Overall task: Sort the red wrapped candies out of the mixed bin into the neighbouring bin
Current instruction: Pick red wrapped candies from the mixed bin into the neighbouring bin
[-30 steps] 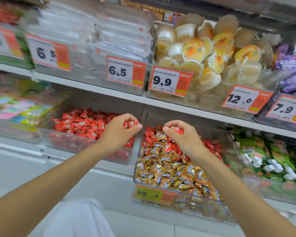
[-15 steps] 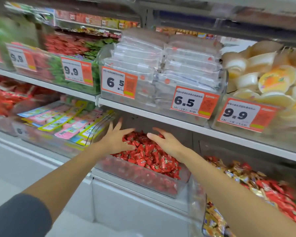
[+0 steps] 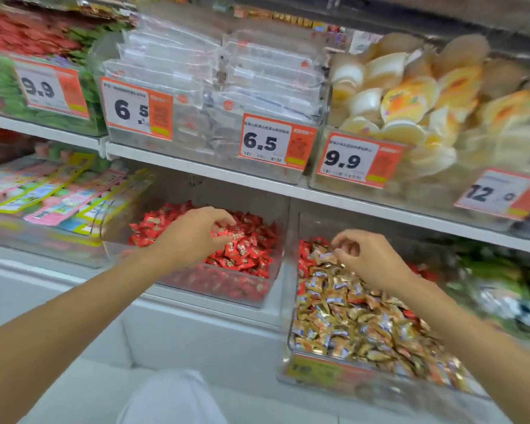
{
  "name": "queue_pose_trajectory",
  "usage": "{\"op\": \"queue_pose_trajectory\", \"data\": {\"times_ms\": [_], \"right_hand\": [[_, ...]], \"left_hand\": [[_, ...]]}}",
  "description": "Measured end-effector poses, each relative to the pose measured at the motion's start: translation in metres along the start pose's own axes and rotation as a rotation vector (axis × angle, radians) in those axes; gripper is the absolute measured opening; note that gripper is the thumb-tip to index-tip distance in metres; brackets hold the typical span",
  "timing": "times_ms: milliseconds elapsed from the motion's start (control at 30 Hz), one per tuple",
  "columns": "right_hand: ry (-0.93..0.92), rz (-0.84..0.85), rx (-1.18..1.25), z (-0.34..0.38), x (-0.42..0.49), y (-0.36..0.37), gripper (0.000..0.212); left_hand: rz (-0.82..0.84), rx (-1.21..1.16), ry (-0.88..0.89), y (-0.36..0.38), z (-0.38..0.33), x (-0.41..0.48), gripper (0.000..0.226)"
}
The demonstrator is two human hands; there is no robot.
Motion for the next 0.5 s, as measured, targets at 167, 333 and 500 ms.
{"op": "queue_pose_trajectory", "data": {"times_ms": [167,333,500], "right_hand": [[0.158,-0.032,-0.134,-0.095,-0.079,-0.055,0.010],[0.234,-0.181,-0.147,-0.153,-0.152,-0.089,0.017],[0.296,-0.331,0.065,-0.173,-0.185,-0.096,0.025]], "left_hand": [[0.044,-0.062,0.157,0.057,-0.123,0.005,0.023],[0.232,-0.077,0.279,0.141,-0.225,0.000,0.024],[0.379,-0.065,0.362,0.224,-0.297,-0.009,0.036]]}}
Point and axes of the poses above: each hand's wrist, its own x-axis towards the middle knuckle, its own y-axis out of the palm, z = x × y, the point moved 10 cm from there along x, towards the middle knuckle, and after that the axes turned 8 degrees about -y, right-handed, at the moved point
